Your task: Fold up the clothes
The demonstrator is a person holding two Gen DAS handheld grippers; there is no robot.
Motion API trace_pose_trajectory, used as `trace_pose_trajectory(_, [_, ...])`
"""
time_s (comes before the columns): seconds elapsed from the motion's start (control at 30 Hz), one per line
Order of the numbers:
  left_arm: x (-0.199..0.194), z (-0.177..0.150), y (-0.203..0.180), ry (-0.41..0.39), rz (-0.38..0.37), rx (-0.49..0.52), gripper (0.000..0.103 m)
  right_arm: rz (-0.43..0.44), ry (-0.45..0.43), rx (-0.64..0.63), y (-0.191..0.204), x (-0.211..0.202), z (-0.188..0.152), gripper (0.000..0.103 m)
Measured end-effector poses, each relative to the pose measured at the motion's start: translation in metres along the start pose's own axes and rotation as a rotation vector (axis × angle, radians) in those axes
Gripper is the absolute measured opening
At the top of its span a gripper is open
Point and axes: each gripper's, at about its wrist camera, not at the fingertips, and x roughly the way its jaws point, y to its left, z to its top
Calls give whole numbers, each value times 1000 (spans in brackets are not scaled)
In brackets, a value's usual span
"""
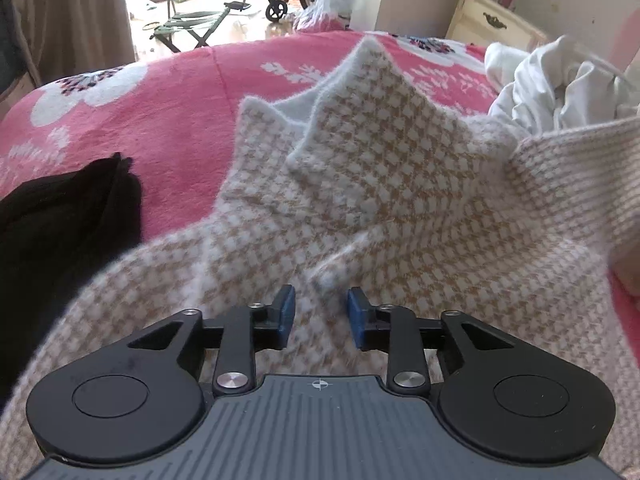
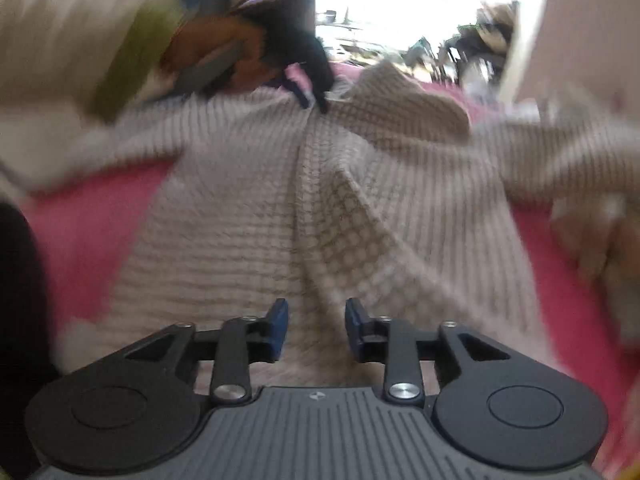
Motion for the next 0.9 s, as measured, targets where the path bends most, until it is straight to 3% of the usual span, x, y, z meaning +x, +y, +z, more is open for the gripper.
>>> trace_pose_trajectory(0.13, [-36,-16,11,-31,-12,-21,30,75,-11,333,-37,-45,-21,37])
trace_pose_trajectory(0.23, [-74,-46,-4,-64,-78,27,31,22,-45,524,-68,-76,-40,37])
trace_pose_trajectory(0.33, [-110,-90,-46,-59,-198,206,32,-80,-77,639,-94,-100,-55,40])
trace_pose_trajectory(0.43, [-142,-151,-106,-65,-316,434,34,19,-128,858,-125,-106,-67,40])
trace_pose_trajectory(0.53, [-160,-210,-158,-106,-360,656,35,116,-126,973,-143,-92,-69,40])
trace_pose_trajectory(0.63, [-166,-262,-202,-154,-338,866,36,127,-85,977,-151,-75,-63,39])
trace_pose_trajectory(0.73, [-170,-300,-234,-303,-235,1029,37,154,-59,974,-147,-62,-63,17])
trace_pose_trajectory(0.8, [-165,-315,-249,-369,-153,1105,37,182,-53,980,-145,-57,-66,4])
trace_pose_trajectory(0.9, [-162,-322,-258,-407,-130,1162,36,265,-80,1018,-142,-60,-72,3])
